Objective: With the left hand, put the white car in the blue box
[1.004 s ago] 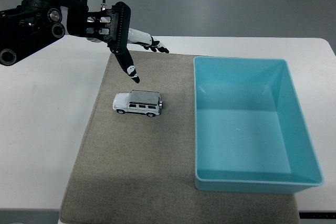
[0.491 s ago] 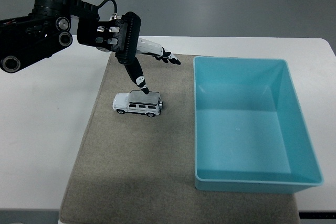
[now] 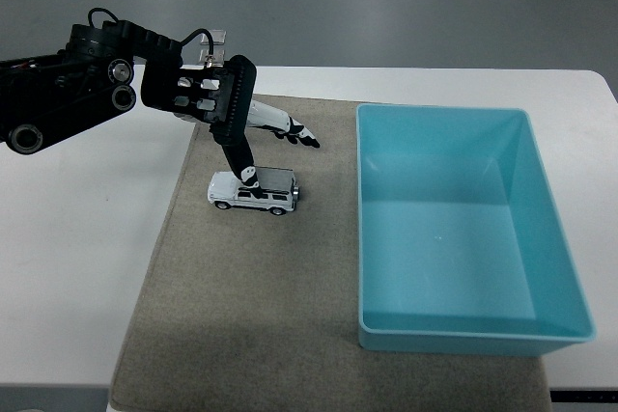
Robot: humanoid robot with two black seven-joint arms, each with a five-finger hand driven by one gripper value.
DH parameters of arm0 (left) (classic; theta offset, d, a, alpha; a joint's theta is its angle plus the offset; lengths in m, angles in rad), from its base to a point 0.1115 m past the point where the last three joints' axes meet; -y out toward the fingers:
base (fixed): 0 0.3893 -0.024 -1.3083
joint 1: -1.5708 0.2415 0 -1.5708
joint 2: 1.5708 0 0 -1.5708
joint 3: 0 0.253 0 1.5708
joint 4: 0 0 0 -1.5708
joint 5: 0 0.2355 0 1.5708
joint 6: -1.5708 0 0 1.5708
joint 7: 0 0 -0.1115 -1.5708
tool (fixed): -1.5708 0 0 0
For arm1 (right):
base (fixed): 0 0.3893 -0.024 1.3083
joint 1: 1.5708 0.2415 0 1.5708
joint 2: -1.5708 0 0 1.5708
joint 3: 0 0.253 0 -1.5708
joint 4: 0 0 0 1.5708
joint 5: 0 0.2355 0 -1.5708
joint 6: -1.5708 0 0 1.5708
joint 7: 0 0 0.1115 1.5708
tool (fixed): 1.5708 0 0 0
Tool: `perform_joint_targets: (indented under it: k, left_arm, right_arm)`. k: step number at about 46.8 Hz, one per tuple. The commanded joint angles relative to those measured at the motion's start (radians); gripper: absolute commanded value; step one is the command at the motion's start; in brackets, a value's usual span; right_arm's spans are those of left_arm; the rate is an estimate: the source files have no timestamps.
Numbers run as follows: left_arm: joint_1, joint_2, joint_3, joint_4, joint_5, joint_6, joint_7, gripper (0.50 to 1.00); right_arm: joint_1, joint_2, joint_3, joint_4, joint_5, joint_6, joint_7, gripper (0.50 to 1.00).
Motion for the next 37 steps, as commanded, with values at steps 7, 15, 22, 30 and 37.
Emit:
perform_joint_targets:
  k: [7,15,22,30,37]
  left_arm:
    - [0.0,0.002,0.014,-0.003,0.0,0.0,0.0,0.996]
    - [0.0,0.003,0.02,-0.041,0.0,0.0,0.0,0.996]
    - [0.0,0.006,0.029,-0.044,0.011,0.0,0.0,0.996]
    - [0.0,0.005,0.036,-0.035,0.02,0.0,0.014,0.996]
    - [0.0,-0.001,0.036,-0.035,0.022,0.0,0.018,0.992]
  right_arm:
    - [0.0,0.0,0.0,0.0,0.0,0.001,0.0,0.936]
    - [0.0,0.0,0.0,0.0,0.0,0.001,0.0,0.936]
    - [0.0,0.0,0.0,0.0,0.0,-0.001,0.0,0.936]
    - [0.0,0.0,0.0,0.0,0.0,-0.001,0.0,0.936]
    - [0.0,0.0,0.0,0.0,0.0,0.001,0.0,0.936]
